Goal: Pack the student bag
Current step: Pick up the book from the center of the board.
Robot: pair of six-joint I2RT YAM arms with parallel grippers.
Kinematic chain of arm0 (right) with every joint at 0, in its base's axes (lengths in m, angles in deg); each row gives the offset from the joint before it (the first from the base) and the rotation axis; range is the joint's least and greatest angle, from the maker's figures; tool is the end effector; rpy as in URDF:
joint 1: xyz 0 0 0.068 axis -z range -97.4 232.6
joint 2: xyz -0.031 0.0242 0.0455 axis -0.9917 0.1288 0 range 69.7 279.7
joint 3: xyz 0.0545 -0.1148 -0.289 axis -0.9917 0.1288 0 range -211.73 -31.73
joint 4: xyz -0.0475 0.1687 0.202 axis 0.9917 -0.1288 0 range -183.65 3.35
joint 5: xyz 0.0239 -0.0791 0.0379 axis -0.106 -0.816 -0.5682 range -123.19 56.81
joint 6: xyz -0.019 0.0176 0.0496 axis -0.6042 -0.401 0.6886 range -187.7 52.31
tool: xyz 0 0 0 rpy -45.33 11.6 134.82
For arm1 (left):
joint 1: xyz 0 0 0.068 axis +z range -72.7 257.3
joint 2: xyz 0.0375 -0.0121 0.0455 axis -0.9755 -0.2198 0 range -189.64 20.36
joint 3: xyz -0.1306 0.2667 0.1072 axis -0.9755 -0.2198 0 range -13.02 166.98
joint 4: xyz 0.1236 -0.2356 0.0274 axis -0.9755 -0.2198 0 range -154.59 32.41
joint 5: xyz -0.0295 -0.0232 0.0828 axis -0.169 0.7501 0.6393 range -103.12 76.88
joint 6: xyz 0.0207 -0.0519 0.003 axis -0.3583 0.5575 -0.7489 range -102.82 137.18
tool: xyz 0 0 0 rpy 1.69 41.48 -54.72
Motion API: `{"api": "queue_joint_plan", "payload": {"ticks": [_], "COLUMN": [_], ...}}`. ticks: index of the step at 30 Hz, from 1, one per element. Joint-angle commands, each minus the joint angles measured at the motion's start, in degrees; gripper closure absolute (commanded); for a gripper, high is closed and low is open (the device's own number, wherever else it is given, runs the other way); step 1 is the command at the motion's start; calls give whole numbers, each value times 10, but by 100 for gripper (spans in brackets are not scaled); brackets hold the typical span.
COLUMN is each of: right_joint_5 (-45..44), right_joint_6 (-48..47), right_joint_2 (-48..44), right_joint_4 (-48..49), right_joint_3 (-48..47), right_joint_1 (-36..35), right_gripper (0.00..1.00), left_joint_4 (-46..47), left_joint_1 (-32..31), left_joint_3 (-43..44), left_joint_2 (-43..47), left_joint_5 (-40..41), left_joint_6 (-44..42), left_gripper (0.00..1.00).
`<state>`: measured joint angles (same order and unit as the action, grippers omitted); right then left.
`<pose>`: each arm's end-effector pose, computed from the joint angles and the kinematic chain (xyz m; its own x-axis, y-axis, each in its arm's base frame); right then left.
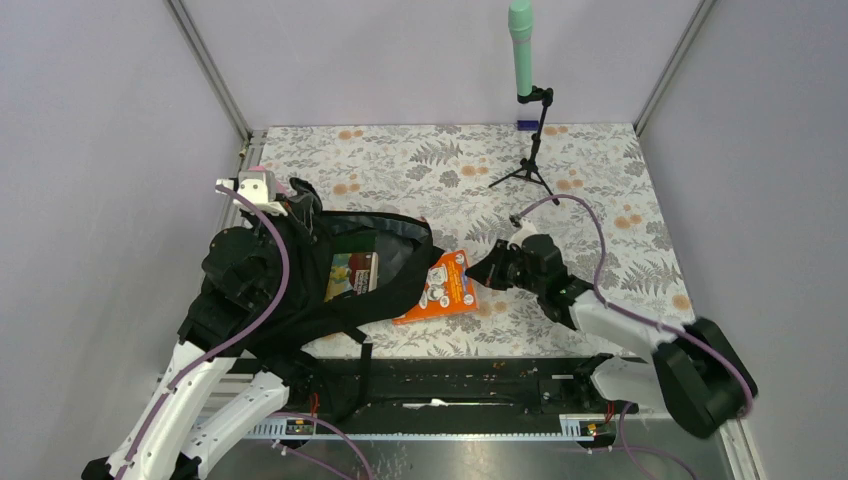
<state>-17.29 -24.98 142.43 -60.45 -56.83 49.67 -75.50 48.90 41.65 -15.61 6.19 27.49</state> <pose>0.2005 0.1424 0.2219 -0.7251 0.3076 -0.6161 -0.3335 0.6259 0.7050 0.0940 -0.0362 0.4335 -0.0162 -0.1832 -0.9829 0.1577 0.9703 -0.1835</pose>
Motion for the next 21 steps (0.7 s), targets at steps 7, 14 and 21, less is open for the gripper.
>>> {"api": "queue_joint_plan", "payload": {"ticks": [7, 14, 21], "right_joint_5": [-117, -93, -111], "right_joint_6": [-103, -77, -51], "right_joint_2": [-205, -216, -224], "right_joint_4": [-344, -409, -441], "right_joint_3": [-129, -203, -243], "right_joint_1": [12, 12, 12], "right_gripper": [100, 100, 100], "left_joint_4": [81, 115, 131], "left_joint_1": [-1, -8, -128], "left_joint_3": [1, -29, -42], "left_joint_2": [-13, -4, -25], "left_joint_5": [-137, -263, -220], "left_joint_6": [-58, -99, -141], "left_gripper": [71, 13, 11]}}
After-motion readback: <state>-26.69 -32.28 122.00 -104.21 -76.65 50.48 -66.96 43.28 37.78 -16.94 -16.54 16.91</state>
